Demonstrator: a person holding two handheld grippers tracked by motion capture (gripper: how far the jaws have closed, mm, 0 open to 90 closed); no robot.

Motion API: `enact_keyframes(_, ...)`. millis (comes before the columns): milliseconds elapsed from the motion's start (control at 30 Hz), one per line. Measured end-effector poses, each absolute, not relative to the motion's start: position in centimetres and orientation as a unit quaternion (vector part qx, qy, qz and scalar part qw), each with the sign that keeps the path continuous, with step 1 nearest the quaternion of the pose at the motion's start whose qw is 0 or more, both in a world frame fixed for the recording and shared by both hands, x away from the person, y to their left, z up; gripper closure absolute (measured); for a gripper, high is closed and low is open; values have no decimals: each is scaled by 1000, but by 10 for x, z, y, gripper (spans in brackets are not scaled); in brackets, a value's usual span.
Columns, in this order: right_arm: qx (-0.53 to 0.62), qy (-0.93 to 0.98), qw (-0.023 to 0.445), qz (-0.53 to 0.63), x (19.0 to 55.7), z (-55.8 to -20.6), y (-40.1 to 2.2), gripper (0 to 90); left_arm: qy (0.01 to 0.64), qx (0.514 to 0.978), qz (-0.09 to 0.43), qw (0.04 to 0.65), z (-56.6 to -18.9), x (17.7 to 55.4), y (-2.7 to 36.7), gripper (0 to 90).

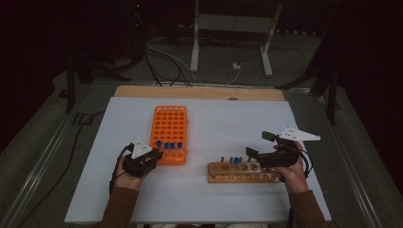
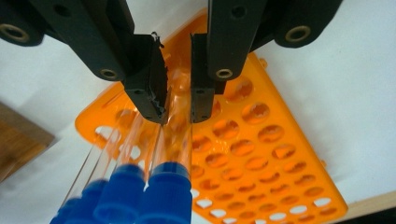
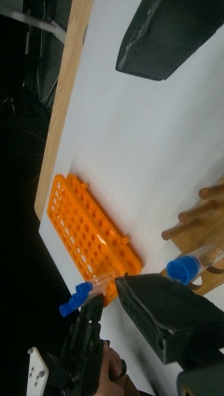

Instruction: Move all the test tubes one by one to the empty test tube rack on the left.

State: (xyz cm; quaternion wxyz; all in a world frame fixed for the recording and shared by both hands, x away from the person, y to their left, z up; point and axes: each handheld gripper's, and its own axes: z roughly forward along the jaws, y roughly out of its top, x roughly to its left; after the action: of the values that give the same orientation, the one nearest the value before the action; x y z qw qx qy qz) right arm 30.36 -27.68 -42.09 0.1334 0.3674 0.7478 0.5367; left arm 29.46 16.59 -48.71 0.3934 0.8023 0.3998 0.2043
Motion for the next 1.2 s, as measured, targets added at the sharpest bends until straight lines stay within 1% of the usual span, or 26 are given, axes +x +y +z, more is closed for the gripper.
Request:
enact_keyframes(367, 366, 749, 132, 537, 304, -421, -276, 8, 405, 800, 200, 395, -487, 295, 166, 776)
enact_keyframes(400, 366, 748, 132, 537, 304, -421, -276, 8, 404, 798, 201, 399, -487, 294, 166, 770)
enact_keyframes(433, 366, 748, 131, 537, 304, -421, -276, 8, 402, 797, 202, 403, -487, 293, 166, 737)
enact_keyframes(467, 366, 748, 131, 537, 304, -422, -276, 8, 402, 794, 204, 408, -486, 293, 166, 727)
enact_keyframes(567, 366, 749, 130, 537, 304, -422, -276, 8, 400, 787, 211, 420, -482, 291, 167, 746)
enact_keyframes(667, 364, 751, 129, 535, 303, -422, -275, 8, 403, 789, 215, 411, -482, 291, 165, 776)
enact_keyframes(767, 359, 754, 127, 535, 302, -423, -274, 8, 405, 795, 212, 398, -484, 292, 163, 779)
enact_keyframes(900, 355, 757, 124, 534, 300, -423, -273, 9, 408, 794, 208, 401, -484, 292, 164, 775)
enact_keyframes(967, 353, 758, 123, 534, 300, -424, -273, 8, 411, 790, 200, 408, -485, 292, 165, 755)
enact_keyframes(1100, 350, 761, 121, 532, 299, -426, -271, 9, 415, 778, 198, 429, -482, 290, 168, 657)
enact_keyframes(1200, 346, 767, 125, 526, 297, -427, -269, 9, 417, 764, 198, 451, -478, 287, 171, 616)
